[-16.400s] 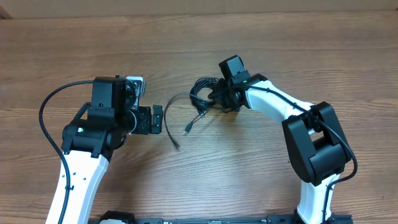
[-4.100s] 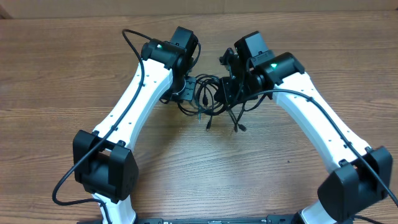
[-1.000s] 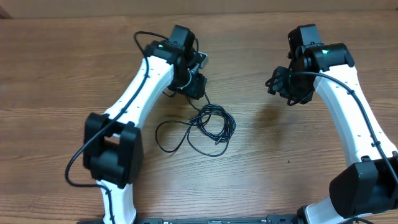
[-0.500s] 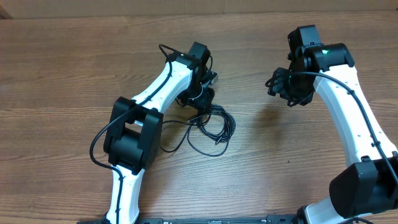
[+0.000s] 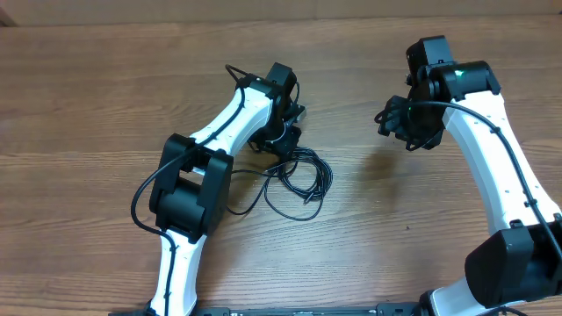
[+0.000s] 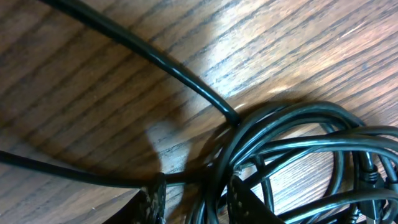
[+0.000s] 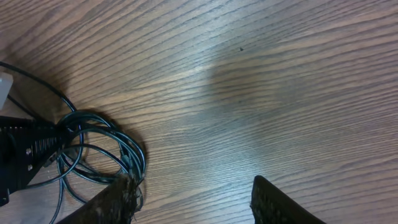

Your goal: Untangle cables

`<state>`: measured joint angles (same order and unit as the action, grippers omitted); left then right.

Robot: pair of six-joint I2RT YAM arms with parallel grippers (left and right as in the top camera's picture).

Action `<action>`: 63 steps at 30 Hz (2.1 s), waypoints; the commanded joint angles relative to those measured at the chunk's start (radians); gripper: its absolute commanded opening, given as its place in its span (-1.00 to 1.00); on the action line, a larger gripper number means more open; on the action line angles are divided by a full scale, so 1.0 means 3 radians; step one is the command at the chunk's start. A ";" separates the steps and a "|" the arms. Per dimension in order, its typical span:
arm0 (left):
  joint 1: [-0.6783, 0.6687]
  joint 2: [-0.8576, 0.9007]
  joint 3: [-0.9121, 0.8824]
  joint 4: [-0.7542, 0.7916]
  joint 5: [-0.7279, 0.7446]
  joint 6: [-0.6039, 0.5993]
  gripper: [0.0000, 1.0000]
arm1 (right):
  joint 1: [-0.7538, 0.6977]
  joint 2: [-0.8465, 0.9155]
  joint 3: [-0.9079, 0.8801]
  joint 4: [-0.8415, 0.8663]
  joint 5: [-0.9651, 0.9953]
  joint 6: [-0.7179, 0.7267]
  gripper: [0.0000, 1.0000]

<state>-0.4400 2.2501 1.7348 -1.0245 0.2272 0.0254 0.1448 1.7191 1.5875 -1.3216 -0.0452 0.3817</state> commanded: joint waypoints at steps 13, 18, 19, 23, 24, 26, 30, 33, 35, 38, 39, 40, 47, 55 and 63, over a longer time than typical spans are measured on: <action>-0.0019 0.0039 -0.0079 -0.0163 -0.0010 -0.0029 -0.92 | 0.0009 -0.0114 0.0102 -0.0017 -0.0006 0.0023 0.14; -0.0017 -0.0154 0.0422 -0.0507 0.0009 -0.0036 -0.92 | 0.0009 -0.0114 0.0102 -0.0015 -0.0008 0.0022 0.31; -0.0017 -0.0216 0.0538 -0.0571 0.0023 -0.0031 -0.92 | 0.0009 -0.0114 0.0102 -0.0014 -0.0014 0.0009 0.33; -0.0017 -0.0498 0.0885 -0.0757 0.0072 -0.0005 -0.91 | 0.0013 -0.0114 0.0102 0.0058 -0.0318 -0.0324 0.34; -0.0017 -0.0570 0.0950 -0.0791 0.0095 -0.0005 -0.92 | 0.0013 -0.0114 0.0102 0.0098 -0.0441 -0.0404 0.33; -0.0017 -0.0712 0.1026 -0.0824 0.0139 -0.0009 -0.92 | 0.0015 -0.0114 0.0102 0.0175 -0.0684 -0.0577 0.33; -0.0017 -0.0999 0.1050 -0.0861 0.0303 -0.0008 -0.92 | 0.0022 -0.0113 0.0102 0.0338 -0.1054 -0.0708 0.33; -0.0017 -0.1194 0.1050 -0.0860 0.0498 0.0008 -0.92 | 0.0022 -0.0113 0.0102 0.0426 -0.1219 -0.0708 0.33; -0.0017 -0.1314 0.1053 -0.0841 0.0640 0.0045 -0.92 | 0.0022 -0.0113 0.0102 0.0467 -0.1301 -0.0712 0.33; -0.0017 -0.1459 0.1053 -0.0807 0.0739 0.0042 -0.92 | 0.0022 -0.0113 0.0102 0.0507 -0.1395 -0.0720 0.33; -0.0017 -0.1499 0.1053 -0.0799 0.0741 0.0042 -0.91 | 0.0022 -0.0113 0.0102 0.0516 -0.1431 -0.0718 0.34; -0.0017 -0.1531 0.1053 -0.0792 0.0744 0.0042 -0.92 | 0.0022 -0.0113 0.0102 0.0528 -0.1466 -0.0718 0.34; -0.0019 -0.1592 0.1053 -0.0660 0.0945 -0.0013 -0.91 | 0.0102 -0.0113 0.0100 0.0615 -0.1928 -0.0720 0.33; -0.0019 -0.1593 0.1053 -0.0579 0.1255 -0.0013 -0.91 | 0.0370 -0.0113 0.0100 0.0823 -0.1834 -0.0755 0.07; 0.0008 -0.1662 0.1053 -0.0657 0.1044 -0.0010 -0.92 | 0.0431 -0.0113 0.0100 0.0857 -0.0863 -0.0538 -0.92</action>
<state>-0.4400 1.8027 2.0315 -1.2125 0.5533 0.0254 0.2749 1.7191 1.5879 -1.0641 -0.4797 0.1684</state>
